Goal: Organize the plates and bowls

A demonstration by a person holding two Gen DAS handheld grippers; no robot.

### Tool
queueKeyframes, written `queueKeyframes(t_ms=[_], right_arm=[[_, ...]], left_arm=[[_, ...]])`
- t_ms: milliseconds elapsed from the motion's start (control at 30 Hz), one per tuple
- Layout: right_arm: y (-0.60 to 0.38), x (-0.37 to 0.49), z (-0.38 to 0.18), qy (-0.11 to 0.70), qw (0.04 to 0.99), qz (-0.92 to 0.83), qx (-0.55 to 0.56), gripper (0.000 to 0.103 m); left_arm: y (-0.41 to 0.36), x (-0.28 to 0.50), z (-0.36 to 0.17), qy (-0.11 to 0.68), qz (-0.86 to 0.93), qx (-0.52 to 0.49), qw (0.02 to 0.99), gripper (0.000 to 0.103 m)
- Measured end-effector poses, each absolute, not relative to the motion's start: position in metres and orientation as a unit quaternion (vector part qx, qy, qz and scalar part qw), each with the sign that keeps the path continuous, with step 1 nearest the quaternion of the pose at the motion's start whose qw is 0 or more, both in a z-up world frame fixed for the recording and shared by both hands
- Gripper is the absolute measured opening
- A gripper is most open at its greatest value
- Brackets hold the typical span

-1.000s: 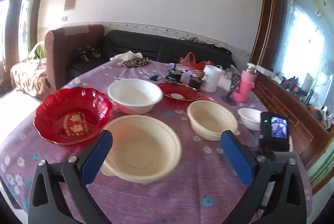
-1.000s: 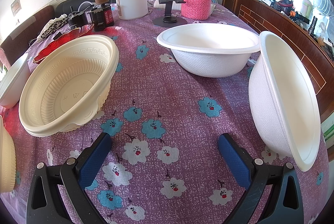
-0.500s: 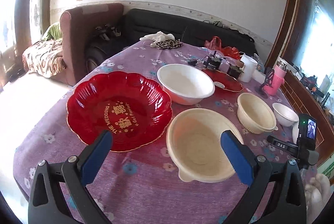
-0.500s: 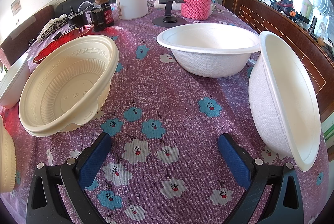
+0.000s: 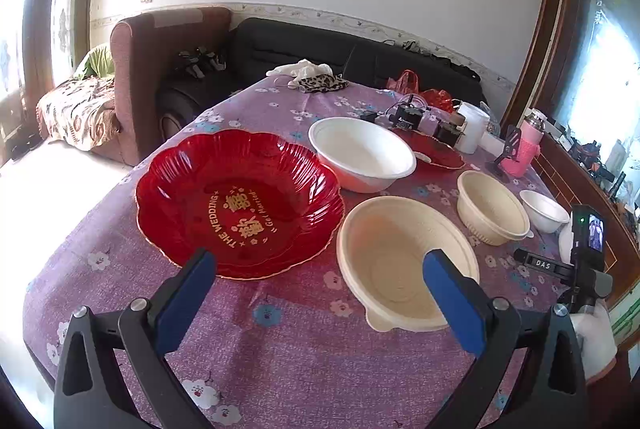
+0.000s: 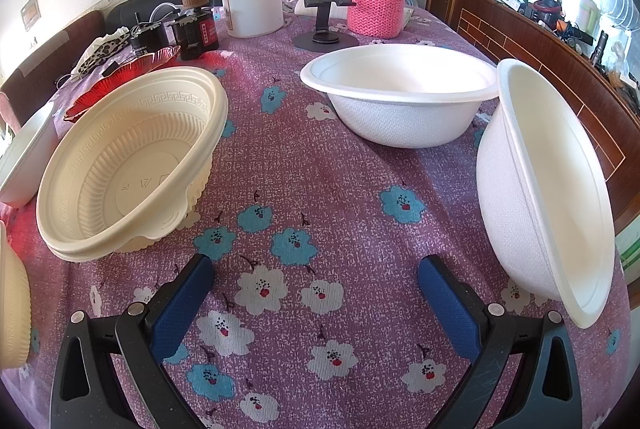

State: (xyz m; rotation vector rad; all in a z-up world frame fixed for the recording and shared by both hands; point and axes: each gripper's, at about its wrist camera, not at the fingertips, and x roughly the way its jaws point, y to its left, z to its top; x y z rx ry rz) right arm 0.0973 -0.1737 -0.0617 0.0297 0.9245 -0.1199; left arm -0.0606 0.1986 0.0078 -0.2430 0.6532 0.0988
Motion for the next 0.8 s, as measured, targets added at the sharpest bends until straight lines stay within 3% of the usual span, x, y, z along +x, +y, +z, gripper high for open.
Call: queueKeyframes(t_ms=[400,800], right_arm=[[-0.171,0.057,-0.058,0.480,0.877,-0.025,0.006,0.102],[-0.195,-0.022,-0.013,0.404,0.912,0.041,0.061,0.102]], left_arm=[[0.176,-0.061,0.003,0.346,-0.032,-0.124,0.930,0.103],[0.159,-0.063,-0.013,0.365,-0.061,-0.101,0.924,0.103]])
